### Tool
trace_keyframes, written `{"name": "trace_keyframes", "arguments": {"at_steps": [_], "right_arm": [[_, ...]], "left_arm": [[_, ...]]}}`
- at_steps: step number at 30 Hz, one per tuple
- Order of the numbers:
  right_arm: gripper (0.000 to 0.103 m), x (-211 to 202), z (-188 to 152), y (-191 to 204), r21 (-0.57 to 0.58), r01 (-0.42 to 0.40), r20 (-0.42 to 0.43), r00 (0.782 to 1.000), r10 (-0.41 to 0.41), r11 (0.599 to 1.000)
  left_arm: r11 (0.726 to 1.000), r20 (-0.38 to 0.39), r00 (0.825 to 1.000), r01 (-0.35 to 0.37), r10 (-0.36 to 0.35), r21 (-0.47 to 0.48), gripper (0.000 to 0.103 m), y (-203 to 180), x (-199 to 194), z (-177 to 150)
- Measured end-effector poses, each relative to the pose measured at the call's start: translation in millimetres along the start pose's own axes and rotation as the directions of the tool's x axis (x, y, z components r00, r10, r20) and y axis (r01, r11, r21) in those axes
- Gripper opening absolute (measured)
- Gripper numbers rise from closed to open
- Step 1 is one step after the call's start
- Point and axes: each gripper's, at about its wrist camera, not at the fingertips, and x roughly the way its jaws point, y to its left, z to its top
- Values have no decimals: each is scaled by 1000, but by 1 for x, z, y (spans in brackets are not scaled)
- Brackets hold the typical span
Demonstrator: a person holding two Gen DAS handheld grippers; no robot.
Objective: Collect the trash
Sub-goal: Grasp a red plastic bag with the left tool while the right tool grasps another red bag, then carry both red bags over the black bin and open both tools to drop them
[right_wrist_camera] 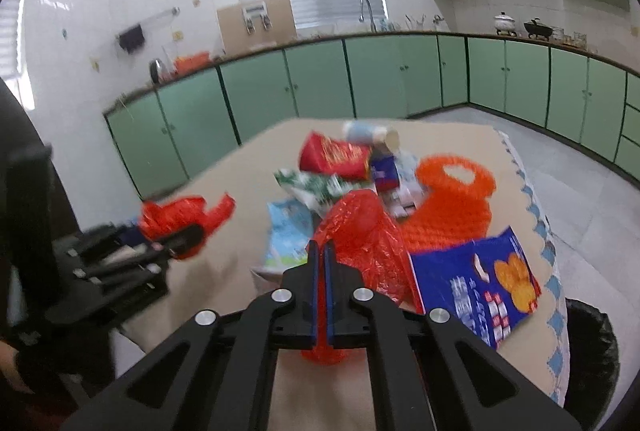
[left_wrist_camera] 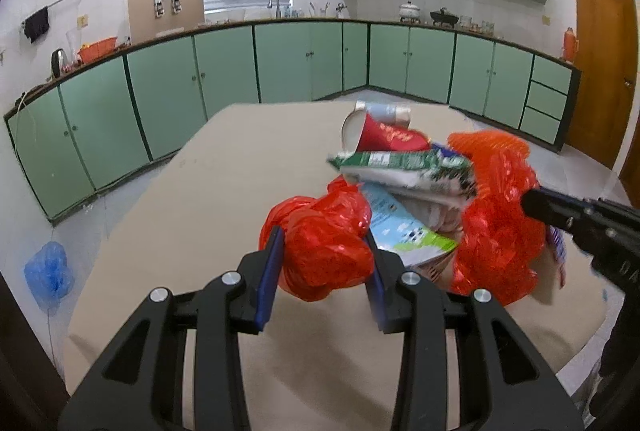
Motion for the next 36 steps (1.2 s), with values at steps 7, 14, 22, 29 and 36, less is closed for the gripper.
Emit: {"name": "trace_keyframes", "arguments": {"at_steps": [7,14,22,29,36], "right_arm": [[3,-38,23,-7,52,-76,115,991,70,996],[3,-81,35,-39,72,64,197,977,-77,995],[3,-124,20,-96,159,261,201,935,-290,952],[3,-159,-5,-159,270,406,143,880,-453,873],[3,-173,-34,-208,317,495,80,836,-543,809]], "left_arm": [[999,61,997,52,-52,2,36,-13,-20,18],[988,87,985,142,-147,54,36,-47,-24,32],[942,59,947,308,-317,131,36,-112,-15,37],[861,9,880,463,-475,213,36,-194,-2,36],[793,-40,830,544,-556,276,36,-269,18,26]]}}
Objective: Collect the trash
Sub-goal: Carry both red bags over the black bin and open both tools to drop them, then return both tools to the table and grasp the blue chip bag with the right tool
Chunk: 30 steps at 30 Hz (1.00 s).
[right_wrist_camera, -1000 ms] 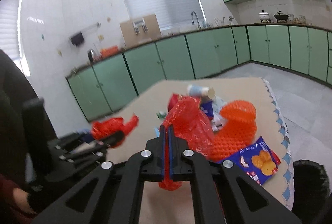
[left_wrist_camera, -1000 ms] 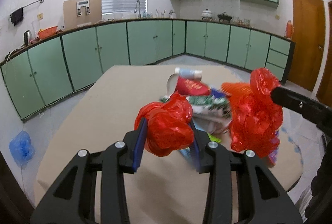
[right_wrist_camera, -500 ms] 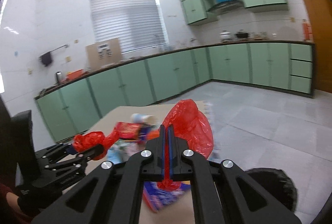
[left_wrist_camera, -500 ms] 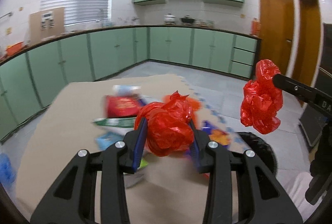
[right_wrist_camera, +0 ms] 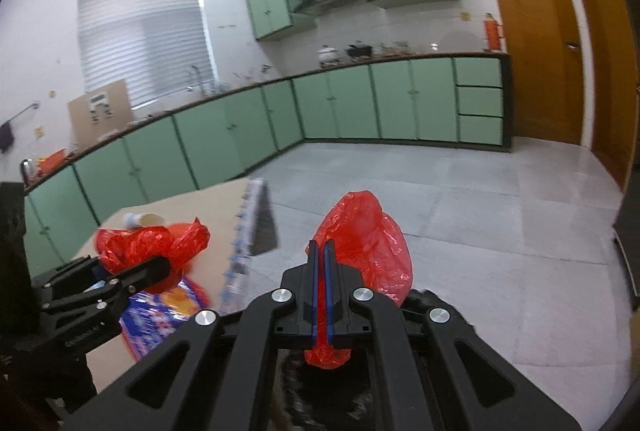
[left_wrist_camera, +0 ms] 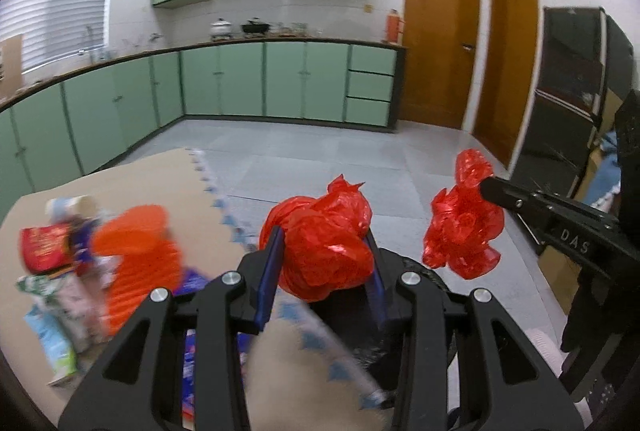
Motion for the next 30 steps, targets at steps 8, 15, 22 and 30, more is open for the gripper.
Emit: {"name": "trace_keyframes", "arguments": {"at_steps": [8,15,22,30], "right_arm": [[3,31,-21,-55,67,50,-80,996,-44,996],[23,45,-35,-88,112,96,-136,987,-80,989],[49,35,-32,-80,118,101,-115,989,-88,988],[77,19,-20,-17,85,22,-32,999,-20,996]], "left_arm": [[998,-67,996,61,-60,18,38,-32,64,-4],[995,-100,991,90,-86,35,64,-41,87,-4],[998,-74,995,68,-67,2,72,-28,68,5],[990,1,992,-122,122,-68,77,39,4,6]]}}
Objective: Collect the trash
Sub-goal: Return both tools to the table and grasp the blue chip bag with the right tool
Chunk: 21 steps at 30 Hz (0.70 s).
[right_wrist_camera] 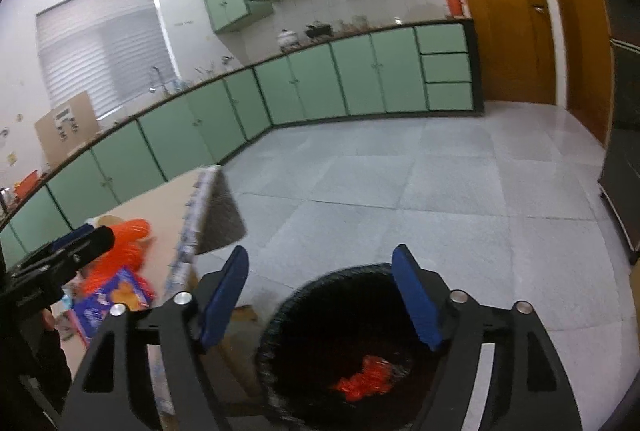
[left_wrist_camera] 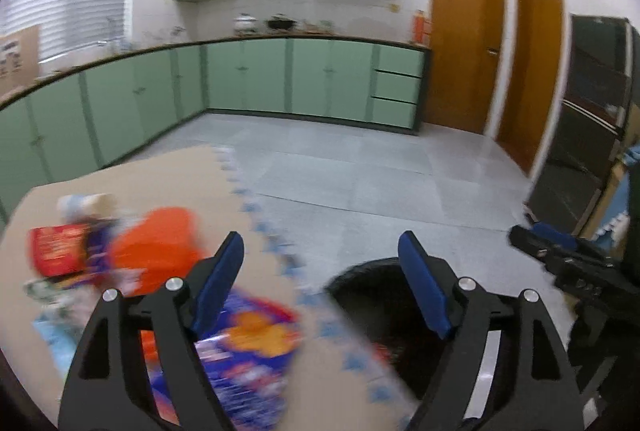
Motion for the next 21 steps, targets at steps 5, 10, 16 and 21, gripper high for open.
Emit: {"name": "trace_keyframes", "arguments": {"at_steps": [5,10,16,21], "right_arm": [[87,3,-7,65,-78,-93,14,995,95,993],[87,18,-26,122,-127,-202,-55,979,196,971],[87,36,-56,166,-175,-243,-139,965,220,954],[87,42,-71,184,-197,-250,-187,959,215,948]], "left_arm": [[988,17,988,-152,153,-33,77,53,-35,-8],[965,7,967,-254,255,-66,77,93,-63,-24],[941,-4,944,-327,328,-89,77,121,-81,-39],[930,-25,937,-350,349,-113,77,135,-86,-53]]}}
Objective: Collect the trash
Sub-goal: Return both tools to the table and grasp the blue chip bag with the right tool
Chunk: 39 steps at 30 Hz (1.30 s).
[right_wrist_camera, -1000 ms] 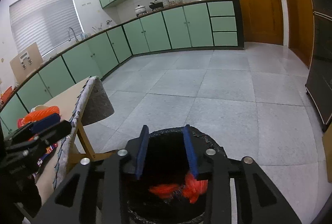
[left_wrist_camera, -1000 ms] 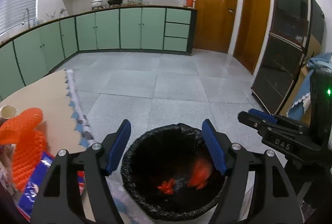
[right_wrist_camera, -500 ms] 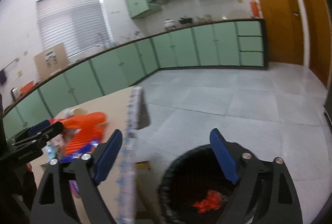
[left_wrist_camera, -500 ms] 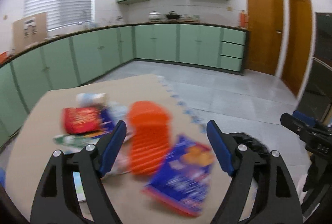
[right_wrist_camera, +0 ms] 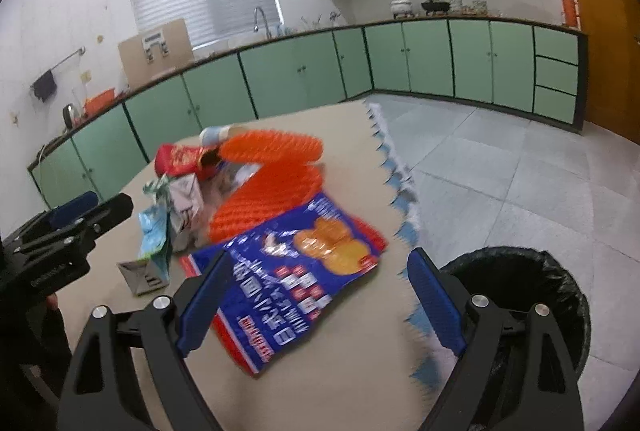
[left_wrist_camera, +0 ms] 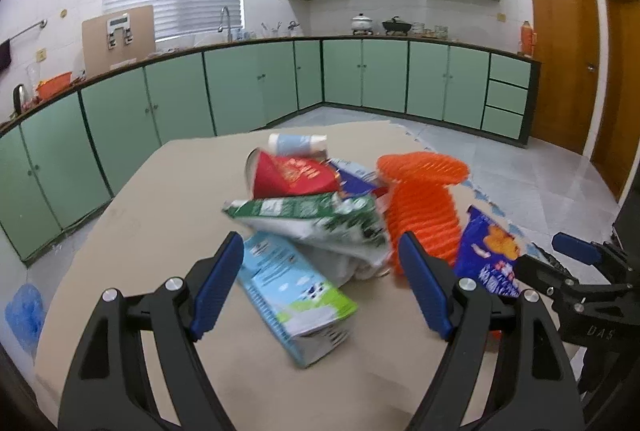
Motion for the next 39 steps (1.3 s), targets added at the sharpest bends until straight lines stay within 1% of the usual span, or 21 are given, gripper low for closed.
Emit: {"name": "trace_keyframes", "arguments": {"at_steps": [4,6,10,16,22,24,30,31,34,35,37,39], "right_arm": [[88,3,-1,16,-30,-13,-14,1000,12,999],[88,4,-2,26,-62,-10,-12,1000,9,998],[89,13,-7,39,-85,-8,-32,999,5,996],[89,29,-15,52,-155,47,-50,997,-55,987],[89,42,-17,50,-168,111,-68,990,-124,979],[88,44,-17,45,-154,112,-80,989,-125,982],[72,44,-18,37,-144,88,-95,990,-102,986],[65,43,-18,36,-140,77,-94,991,-91,987],[52,39,-17,31,-124,45,-93,994,-56,991],[51,38,-16,30,-122,38,-92,995,-50,992],[44,37,-16,29,-123,24,-89,995,-35,992],[40,34,-16,28,-126,20,-79,996,-30,992]], "left_arm": [[1000,-11,1000,-15,15,-20,77,14,3,-6],[999,-11,1000,-21,20,-27,77,19,1,-8],[999,-14,999,-30,30,-37,77,25,1,-14],[997,-28,999,-37,35,-62,77,37,3,-19],[997,-42,999,-34,32,-71,77,41,5,-22],[997,-53,998,-27,23,-74,77,40,7,-24],[997,-63,998,-3,-2,-75,79,30,11,-27],[998,-62,998,2,-7,-70,79,27,11,-27],[998,-63,998,8,-12,-60,81,20,13,-28],[998,-65,998,8,-11,-57,81,17,15,-28],[998,-73,997,2,-7,-56,82,14,19,-28],[998,-82,997,-5,1,-57,82,10,22,-28]]}}
